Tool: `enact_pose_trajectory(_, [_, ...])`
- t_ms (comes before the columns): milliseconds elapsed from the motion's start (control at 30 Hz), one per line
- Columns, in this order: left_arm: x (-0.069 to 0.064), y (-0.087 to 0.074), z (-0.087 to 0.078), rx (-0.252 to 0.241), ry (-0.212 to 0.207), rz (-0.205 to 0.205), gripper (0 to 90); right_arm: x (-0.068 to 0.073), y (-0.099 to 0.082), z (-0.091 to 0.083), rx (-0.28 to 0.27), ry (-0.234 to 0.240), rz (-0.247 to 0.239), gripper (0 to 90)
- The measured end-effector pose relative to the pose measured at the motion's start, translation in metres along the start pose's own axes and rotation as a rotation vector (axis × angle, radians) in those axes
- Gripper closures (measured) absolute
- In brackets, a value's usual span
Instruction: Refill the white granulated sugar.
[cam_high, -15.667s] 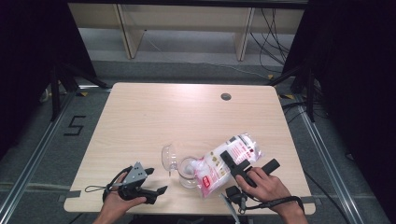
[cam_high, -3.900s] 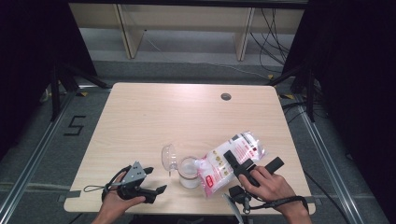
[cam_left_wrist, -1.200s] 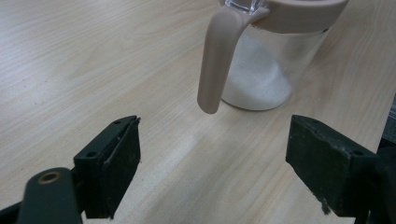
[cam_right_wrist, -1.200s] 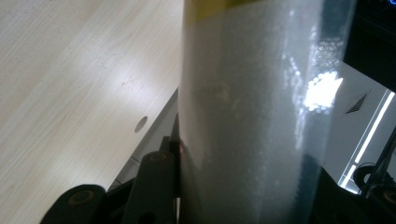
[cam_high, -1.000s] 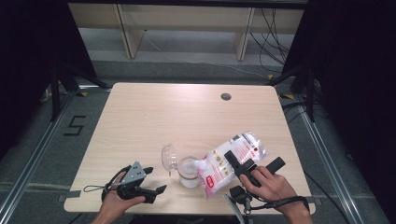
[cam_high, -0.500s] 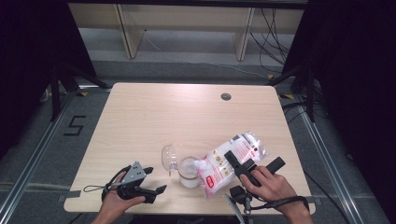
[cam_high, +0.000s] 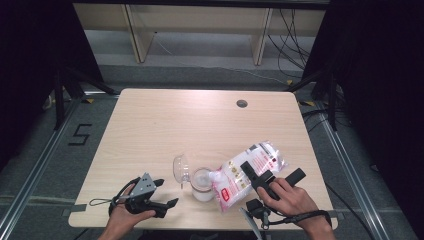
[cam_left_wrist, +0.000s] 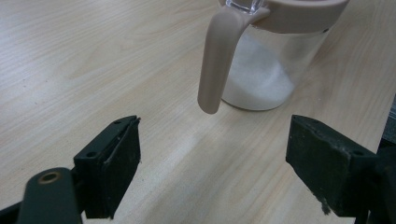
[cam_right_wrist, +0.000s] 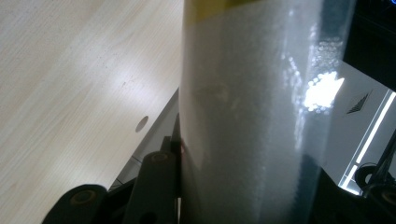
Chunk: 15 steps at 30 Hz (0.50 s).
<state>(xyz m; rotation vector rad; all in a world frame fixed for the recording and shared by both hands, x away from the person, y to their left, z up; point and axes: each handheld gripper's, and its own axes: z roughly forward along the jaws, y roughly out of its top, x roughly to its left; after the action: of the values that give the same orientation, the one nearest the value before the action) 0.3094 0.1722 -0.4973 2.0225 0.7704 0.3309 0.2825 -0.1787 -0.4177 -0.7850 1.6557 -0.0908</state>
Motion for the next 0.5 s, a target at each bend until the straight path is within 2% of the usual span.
enact_pose_trajectory(500, [0.0, 0.0, 0.0, 0.001, 0.0, 0.002, 17.5, 0.0, 0.0003, 0.0001, -0.003, 0.002, 0.001, 69.6])
